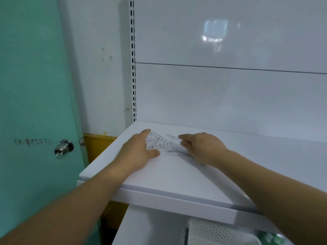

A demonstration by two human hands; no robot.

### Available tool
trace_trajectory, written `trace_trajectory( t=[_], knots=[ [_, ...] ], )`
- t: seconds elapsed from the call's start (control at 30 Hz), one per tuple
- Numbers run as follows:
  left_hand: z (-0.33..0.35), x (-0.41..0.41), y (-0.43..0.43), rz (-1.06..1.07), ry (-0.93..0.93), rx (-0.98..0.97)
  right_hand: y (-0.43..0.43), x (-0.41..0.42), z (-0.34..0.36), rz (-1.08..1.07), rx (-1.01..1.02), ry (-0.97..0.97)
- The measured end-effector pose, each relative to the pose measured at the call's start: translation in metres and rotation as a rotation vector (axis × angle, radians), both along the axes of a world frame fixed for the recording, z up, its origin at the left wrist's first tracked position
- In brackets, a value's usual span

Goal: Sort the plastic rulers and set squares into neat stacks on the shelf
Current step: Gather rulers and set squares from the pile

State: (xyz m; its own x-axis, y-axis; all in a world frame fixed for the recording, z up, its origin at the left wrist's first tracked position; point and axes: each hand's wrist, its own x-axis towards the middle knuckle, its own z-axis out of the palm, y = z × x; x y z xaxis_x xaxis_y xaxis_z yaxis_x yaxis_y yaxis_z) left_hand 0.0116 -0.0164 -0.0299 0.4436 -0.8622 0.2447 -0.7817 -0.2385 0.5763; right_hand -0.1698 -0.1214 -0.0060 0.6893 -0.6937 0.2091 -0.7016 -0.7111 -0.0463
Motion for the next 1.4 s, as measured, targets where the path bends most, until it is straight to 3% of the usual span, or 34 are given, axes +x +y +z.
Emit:
trace_trajectory(
  t=[0.1,0.23,0.6,0.87,1.1,1.4],
  knots=[
    [0.003,0.002,0.0,0.007,0.031,-0.014,0.002,-0.005,0.0,-0.007,-0.086,0.03],
    [0.006,0.001,0.001,-0.037,0.04,0.065,0.009,-0.02,0.001,-0.053,-0.037,-0.024],
    [0.025,-0.061,-0.023,-0.31,0.056,-0.054,0.04,-0.101,0.012,-0.307,0.061,-0.55],
    [0.03,-0.186,-0.032,-0.53,0.113,-0.062,0.07,-0.242,0.018,-0.507,0.002,-0.559],
    [0.027,-0.358,-0.036,-0.716,0.087,-0.048,0.109,-0.417,0.013,-0.701,-0.034,-0.586],
    [0.013,-0.527,-0.041,-0.698,0.093,0.008,0.125,-0.589,0.004,-0.804,0.013,-0.582]
  ],
)
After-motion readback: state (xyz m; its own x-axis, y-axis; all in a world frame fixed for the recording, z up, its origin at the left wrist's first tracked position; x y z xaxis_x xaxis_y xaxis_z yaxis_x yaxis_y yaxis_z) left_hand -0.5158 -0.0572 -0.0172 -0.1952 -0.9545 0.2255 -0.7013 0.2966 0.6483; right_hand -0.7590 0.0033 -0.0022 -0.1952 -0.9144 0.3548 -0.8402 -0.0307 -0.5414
